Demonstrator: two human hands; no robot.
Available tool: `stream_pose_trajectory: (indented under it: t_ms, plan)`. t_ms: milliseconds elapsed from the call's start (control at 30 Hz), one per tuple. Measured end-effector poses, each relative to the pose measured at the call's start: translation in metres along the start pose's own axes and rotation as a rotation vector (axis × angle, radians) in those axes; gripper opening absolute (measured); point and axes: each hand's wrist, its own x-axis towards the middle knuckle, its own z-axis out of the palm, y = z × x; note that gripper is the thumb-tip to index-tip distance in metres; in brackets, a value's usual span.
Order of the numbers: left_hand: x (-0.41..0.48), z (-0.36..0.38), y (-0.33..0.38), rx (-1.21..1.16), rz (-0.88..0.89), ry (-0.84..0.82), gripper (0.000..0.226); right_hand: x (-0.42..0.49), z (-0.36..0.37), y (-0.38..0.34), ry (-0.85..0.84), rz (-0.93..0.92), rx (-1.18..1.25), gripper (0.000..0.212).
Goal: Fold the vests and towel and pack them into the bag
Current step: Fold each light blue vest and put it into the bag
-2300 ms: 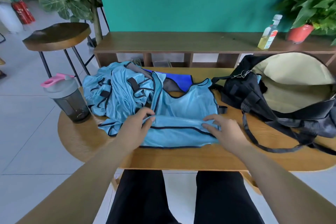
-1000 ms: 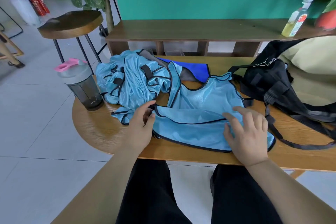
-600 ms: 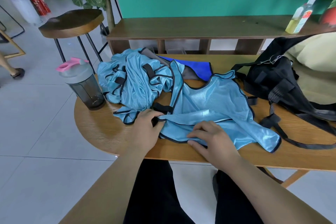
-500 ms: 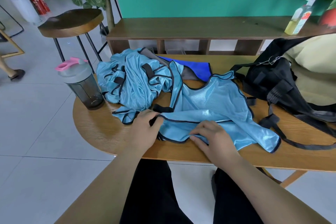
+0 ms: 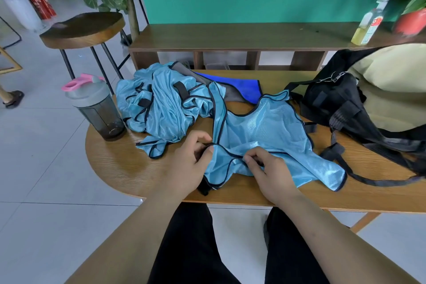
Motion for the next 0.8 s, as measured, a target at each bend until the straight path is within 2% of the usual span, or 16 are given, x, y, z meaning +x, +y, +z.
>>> stream_pose_trajectory:
  t_ms: [167, 233, 333, 400, 433, 567, 700, 800]
  plan:
    - [-0.009, 0.006, 0.003, 0.052, 0.06, 0.02, 0.01, 0.001, -0.002, 0.0, 0.029, 0.048, 0.053, 0.012]
    - [-0.011, 0.005, 0.005, 0.118, 0.082, 0.015, 0.015, 0.0, -0.002, -0.001, 0.015, 0.029, 0.06, 0.016]
    - [-0.016, 0.007, 0.01, 0.179, 0.113, -0.004, 0.024, -0.004, -0.001, -0.001, -0.011, -0.095, -0.026, 0.029]
    - [-0.02, 0.009, 0.013, 0.158, 0.105, -0.036, 0.018, -0.003, 0.004, 0.002, -0.025, -0.2, -0.14, 0.038]
    - [-0.023, 0.011, 0.014, 0.154, 0.114, -0.053, 0.015, -0.002, 0.007, 0.004, -0.02, -0.225, -0.167, 0.037]
    - [-0.031, 0.017, 0.013, 0.273, 0.203, -0.051, 0.037, 0.002, 0.005, 0.006, 0.038, -0.141, -0.068, 0.024]
    - [-0.032, 0.022, 0.008, 0.34, 0.264, 0.02, 0.02, 0.0, 0.002, 0.001, 0.027, -0.076, -0.021, 0.017]
    - [-0.031, 0.022, 0.012, 0.407, 0.304, 0.091, 0.01, -0.001, 0.003, 0.001, 0.042, -0.067, -0.035, 0.028]
